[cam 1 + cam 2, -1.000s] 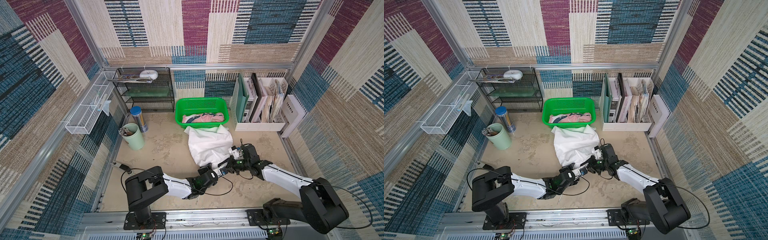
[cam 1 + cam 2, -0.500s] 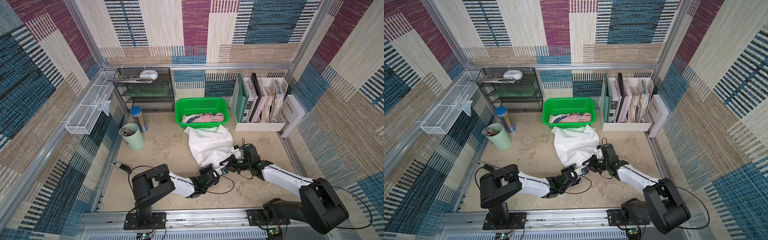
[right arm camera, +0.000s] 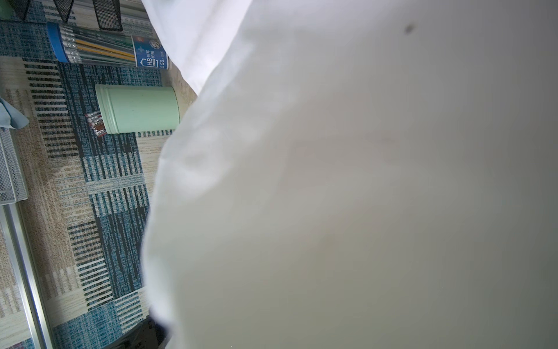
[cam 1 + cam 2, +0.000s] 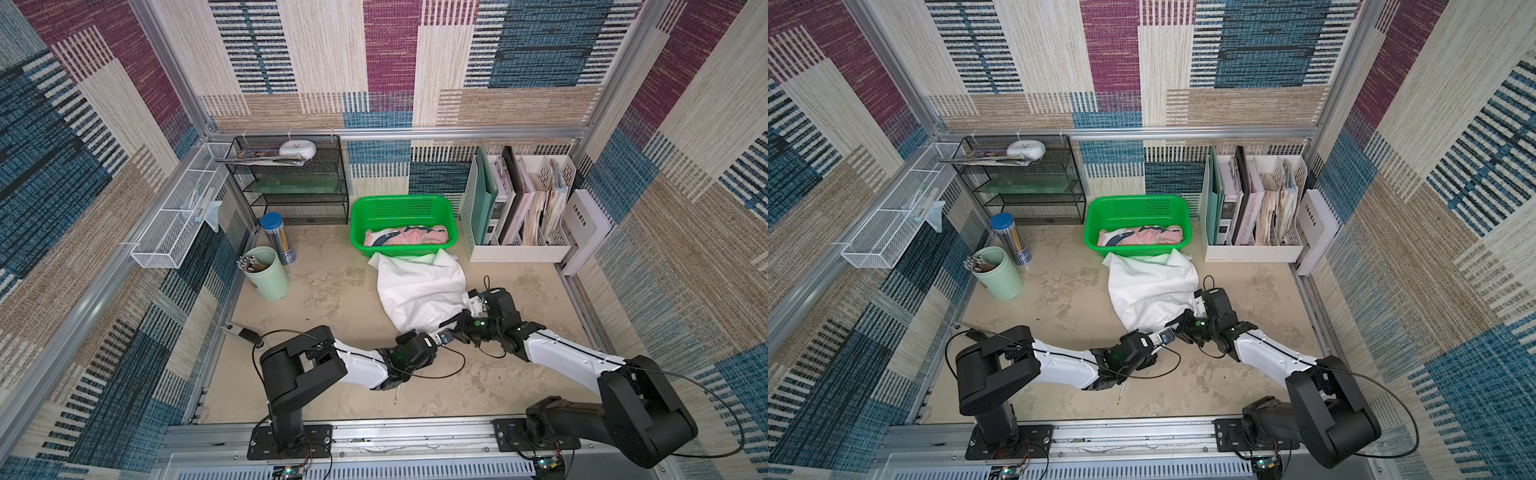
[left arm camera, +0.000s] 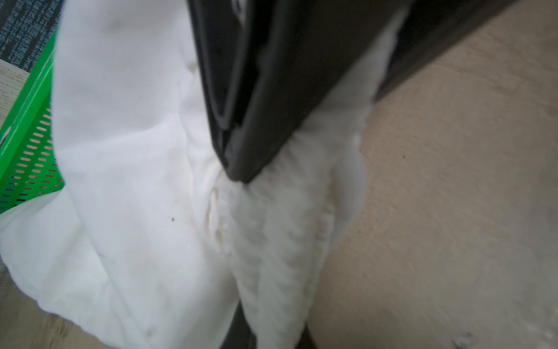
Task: Roll up the shorts
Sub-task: Roll the shorts at the center of the board.
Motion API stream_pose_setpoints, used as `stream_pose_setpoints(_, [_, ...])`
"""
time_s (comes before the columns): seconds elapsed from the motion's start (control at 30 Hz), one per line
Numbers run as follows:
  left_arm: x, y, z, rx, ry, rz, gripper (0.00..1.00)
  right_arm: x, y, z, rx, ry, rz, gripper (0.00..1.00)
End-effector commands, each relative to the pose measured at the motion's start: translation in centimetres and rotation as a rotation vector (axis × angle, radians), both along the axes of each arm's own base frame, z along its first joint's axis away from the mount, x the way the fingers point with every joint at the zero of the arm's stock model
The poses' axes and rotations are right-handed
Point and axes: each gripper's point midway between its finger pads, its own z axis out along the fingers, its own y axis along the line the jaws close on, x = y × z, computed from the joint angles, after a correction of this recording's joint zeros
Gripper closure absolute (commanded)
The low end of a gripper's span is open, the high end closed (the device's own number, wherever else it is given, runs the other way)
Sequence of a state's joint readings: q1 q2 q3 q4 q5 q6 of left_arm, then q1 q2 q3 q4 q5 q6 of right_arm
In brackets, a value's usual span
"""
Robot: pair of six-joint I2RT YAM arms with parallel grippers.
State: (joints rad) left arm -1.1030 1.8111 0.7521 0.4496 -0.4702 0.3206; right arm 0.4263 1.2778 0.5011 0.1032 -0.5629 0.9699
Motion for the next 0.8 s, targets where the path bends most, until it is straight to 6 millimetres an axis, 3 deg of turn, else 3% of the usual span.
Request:
stream_pose_setpoints(0.0, [0.4, -0.3, 1.2, -0.070, -0.003, 0.026, 1.00, -2.1, 1.4, 0.7, 0.078, 0.040, 0.117, 0.99])
stream_pose_setpoints(0.2, [-0.1, 0.5, 2.0, -0.105, 0.017, 0.046, 1.00, -2.0, 1.5, 1.2, 0.090, 0.029, 0.111, 0.99])
stream_pose_setpoints(0.57, [-2.7, 2.0, 5.6, -0.177, 0.086, -0.015, 1.00, -1.9, 1.8, 2.0, 0.120, 0.010, 0.118, 0.98])
stream_pose_setpoints(0.6, [-3.1, 2.0, 5.8, -0.175, 0.101, -0.032, 1.00, -2.0, 1.8, 2.1, 0.118, 0.003, 0.125, 0.93])
stream_pose_setpoints(0.67, [-4.1, 1.8, 6.1, -0.159, 0.148, -0.078, 1.00, -2.1, 1.7, 2.2, 0.097, -0.015, 0.148, 0.73])
stream_pose_setpoints(0.77, [-5.3, 1.9, 6.4, -0.130, 0.215, -0.116, 1.00, -2.0, 1.1, 2.2, 0.017, -0.055, 0.166, 0.39])
